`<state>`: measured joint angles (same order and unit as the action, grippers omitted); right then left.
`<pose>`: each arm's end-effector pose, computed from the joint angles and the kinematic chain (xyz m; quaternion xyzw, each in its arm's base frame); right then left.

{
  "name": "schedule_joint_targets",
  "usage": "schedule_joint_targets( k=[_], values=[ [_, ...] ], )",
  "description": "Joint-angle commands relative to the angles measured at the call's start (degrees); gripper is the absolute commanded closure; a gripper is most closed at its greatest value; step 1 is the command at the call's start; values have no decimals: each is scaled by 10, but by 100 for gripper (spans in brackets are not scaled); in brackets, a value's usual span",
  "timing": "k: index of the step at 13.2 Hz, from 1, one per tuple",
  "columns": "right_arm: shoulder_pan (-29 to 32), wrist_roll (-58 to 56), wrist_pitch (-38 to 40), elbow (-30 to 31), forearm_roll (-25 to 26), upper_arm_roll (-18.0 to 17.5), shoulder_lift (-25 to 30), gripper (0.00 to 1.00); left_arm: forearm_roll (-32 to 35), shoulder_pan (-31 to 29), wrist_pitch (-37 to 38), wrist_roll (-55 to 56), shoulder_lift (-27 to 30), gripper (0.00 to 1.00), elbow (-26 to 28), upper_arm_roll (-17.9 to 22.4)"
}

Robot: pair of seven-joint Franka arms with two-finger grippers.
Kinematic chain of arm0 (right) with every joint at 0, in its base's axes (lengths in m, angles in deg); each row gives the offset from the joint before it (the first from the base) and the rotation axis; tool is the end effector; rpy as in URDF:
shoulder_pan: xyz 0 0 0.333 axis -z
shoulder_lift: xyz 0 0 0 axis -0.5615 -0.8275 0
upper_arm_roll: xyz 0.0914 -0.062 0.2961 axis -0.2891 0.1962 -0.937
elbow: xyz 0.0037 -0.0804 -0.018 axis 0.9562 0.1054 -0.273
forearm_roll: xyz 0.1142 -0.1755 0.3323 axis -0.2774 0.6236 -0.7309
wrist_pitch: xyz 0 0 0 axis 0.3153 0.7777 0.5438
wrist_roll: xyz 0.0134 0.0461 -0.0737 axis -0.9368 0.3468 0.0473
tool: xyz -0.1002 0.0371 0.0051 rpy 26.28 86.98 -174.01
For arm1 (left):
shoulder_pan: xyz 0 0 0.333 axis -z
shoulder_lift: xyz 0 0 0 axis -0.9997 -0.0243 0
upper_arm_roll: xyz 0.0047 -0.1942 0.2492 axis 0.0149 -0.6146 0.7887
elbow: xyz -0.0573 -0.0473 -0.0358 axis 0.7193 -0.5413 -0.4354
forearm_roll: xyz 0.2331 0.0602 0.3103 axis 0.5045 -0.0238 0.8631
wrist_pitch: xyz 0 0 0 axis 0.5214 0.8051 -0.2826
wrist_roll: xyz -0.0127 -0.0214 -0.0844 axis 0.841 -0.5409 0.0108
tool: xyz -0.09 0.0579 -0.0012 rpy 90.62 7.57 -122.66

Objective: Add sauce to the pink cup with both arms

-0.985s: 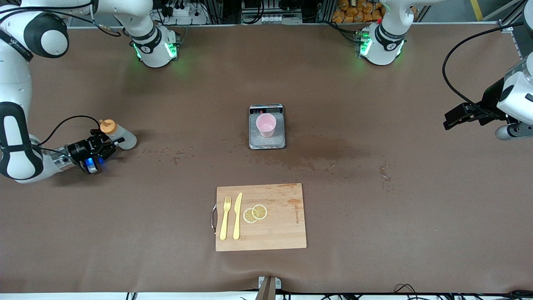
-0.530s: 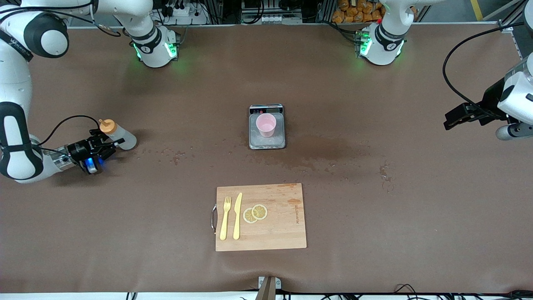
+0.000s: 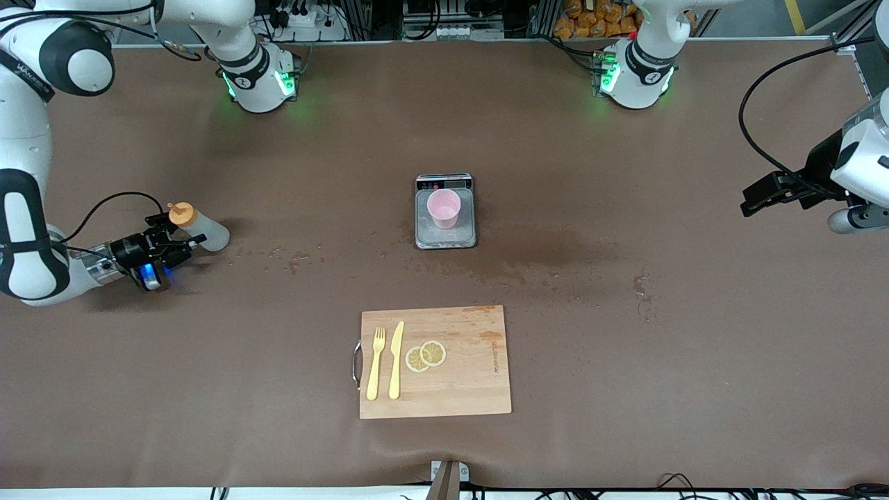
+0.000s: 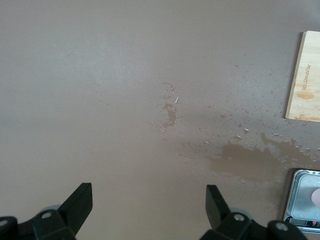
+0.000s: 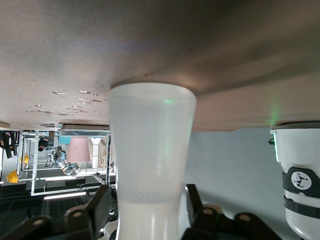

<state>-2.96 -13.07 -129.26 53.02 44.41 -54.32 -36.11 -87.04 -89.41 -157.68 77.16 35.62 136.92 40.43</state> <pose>0.5377 -0.2128 0.1138 -0.6812 0.3698 0.5405 0.3271 0.5711 -0.0387 0.5951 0.9979 0.0640 0.0018 0.0073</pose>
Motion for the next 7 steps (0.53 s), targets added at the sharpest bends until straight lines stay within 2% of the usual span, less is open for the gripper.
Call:
schedule_joint_targets(
  k=[1, 7],
  values=[
    [6, -2, 9, -15, 13, -2, 25, 0, -3, -3, 1, -10, 2, 0, -4, 0],
    [7, -3, 40, -129, 80, 0, 43, 0, -2, -3, 2, -9, 4, 0, -3, 0]
  ],
)
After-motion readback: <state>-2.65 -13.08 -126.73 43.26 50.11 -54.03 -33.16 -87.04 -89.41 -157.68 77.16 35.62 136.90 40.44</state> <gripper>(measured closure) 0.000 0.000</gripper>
